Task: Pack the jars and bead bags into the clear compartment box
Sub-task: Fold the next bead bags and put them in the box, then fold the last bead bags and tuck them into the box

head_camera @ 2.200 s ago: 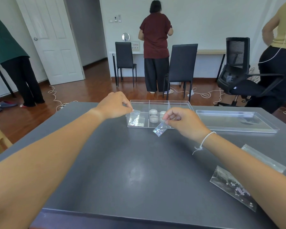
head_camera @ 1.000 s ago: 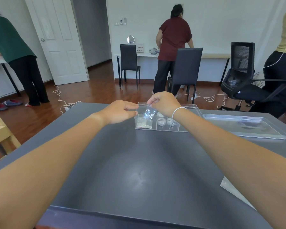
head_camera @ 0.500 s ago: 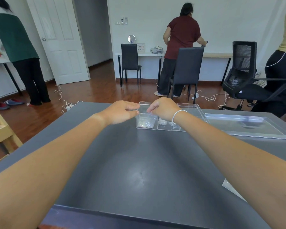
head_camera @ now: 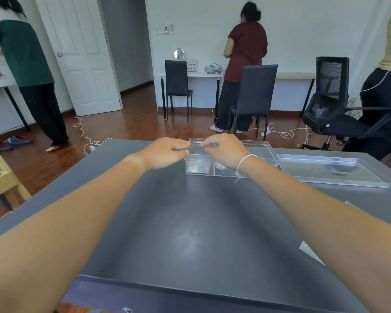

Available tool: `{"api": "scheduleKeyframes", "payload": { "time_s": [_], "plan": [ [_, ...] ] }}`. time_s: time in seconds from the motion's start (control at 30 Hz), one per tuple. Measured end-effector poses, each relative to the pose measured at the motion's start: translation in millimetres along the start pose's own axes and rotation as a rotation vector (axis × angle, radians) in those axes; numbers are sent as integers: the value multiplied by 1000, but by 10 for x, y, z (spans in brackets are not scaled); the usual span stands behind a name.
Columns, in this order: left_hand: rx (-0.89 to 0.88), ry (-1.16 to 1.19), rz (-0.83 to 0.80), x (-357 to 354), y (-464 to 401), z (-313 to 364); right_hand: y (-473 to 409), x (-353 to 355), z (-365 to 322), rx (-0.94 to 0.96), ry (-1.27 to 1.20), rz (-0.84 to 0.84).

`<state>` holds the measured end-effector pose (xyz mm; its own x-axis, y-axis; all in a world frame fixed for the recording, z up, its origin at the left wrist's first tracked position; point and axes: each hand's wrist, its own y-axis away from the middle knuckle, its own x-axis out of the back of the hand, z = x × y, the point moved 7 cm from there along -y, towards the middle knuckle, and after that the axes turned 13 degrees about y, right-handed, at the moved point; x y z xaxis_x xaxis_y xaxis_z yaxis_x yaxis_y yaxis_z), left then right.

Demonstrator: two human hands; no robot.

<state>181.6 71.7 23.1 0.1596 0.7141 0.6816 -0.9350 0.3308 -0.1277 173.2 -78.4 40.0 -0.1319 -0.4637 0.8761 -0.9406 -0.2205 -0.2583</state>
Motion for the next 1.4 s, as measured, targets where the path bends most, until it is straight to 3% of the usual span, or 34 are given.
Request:
{"api": "scheduleKeyframes", "payload": {
  "time_s": [0.2,0.4,0.77,1.03,1.4],
  "plan": [
    [-5,-54,17,-1,28,82,204,272,20,37,-72,112],
    [-38,43,125,48,114,263,546,481,289,45,-37,170],
    [-209,58,135,-322,339,923,1243,774,866,-109,4,217],
    [-294,5,17,-866,502,1345,1642,910,1256,-217,11,170],
    [-238,-49,-331,-1618,715,1605,2001,983,1662,-333,168,18]
  ]
}}
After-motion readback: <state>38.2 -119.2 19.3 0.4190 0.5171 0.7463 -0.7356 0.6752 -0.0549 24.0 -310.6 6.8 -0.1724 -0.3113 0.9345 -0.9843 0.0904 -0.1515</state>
